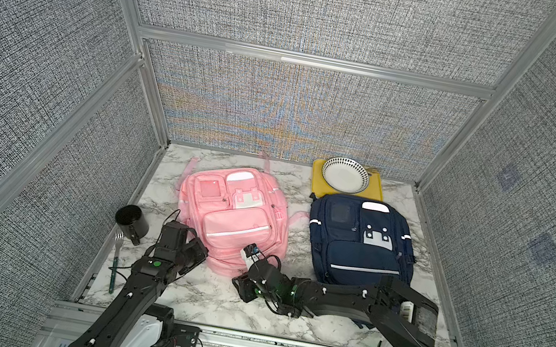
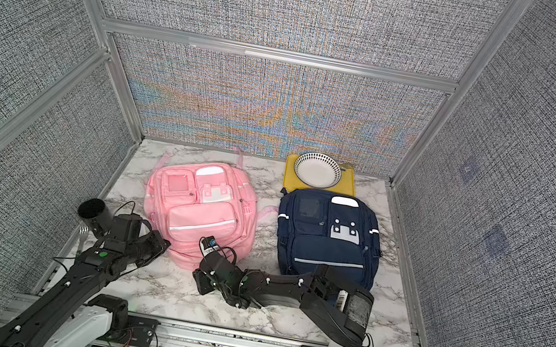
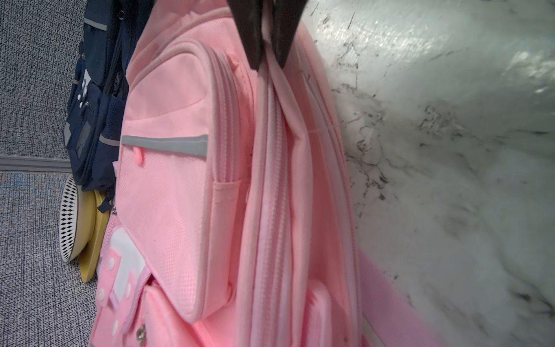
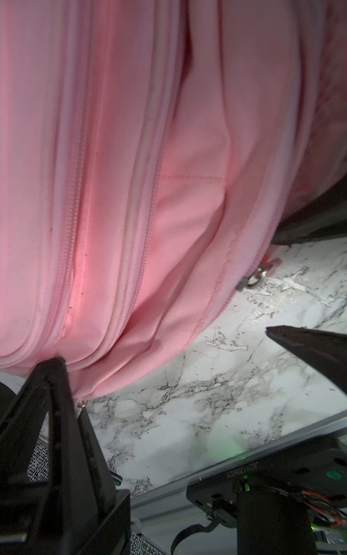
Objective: Zip up the backpack
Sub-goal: Zip the zipper on the backpack.
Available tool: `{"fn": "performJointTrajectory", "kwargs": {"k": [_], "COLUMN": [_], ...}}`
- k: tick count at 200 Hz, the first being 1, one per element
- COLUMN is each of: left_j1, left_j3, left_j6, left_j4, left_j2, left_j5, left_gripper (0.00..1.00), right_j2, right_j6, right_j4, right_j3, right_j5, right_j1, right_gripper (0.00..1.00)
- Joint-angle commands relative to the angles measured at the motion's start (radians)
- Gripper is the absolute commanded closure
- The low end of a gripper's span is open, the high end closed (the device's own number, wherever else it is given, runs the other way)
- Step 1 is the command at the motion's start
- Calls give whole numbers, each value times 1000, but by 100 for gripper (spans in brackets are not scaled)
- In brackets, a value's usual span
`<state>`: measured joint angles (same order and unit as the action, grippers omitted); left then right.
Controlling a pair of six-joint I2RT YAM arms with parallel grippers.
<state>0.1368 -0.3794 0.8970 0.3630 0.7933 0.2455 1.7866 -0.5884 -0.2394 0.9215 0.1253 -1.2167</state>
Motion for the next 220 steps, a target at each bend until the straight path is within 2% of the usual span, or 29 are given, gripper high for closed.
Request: {"fn": "performJointTrajectory", "kwargs": {"k": [1,32,57,111,162,220], "left_j1": [0,0,1,0,0,0], "left_j3": [0,0,2,3,12,20], "left_j6": [-6,-6,0,5,8,8], "left_j4": [-25,-17,-14,-12,-11,-27], "left_j2": [-11,-18,-27,-34,-34,-7], "left_j5": [12,11,6,2,-21,-54], "left_gripper": [100,100,100,100,100,100], "right_j2": [15,37,45,71,65,55], "right_j6": [16,32,38,39,45,46], "right_j4": [25,43,48,49,17,18], "right_j3": [13,29,39,47,45,19], "right_j5": [51,51,45,34,-31,-51], "right_j1": [12,26,30,33,29,15], "right_gripper": [52,53,64,74,100,100]}}
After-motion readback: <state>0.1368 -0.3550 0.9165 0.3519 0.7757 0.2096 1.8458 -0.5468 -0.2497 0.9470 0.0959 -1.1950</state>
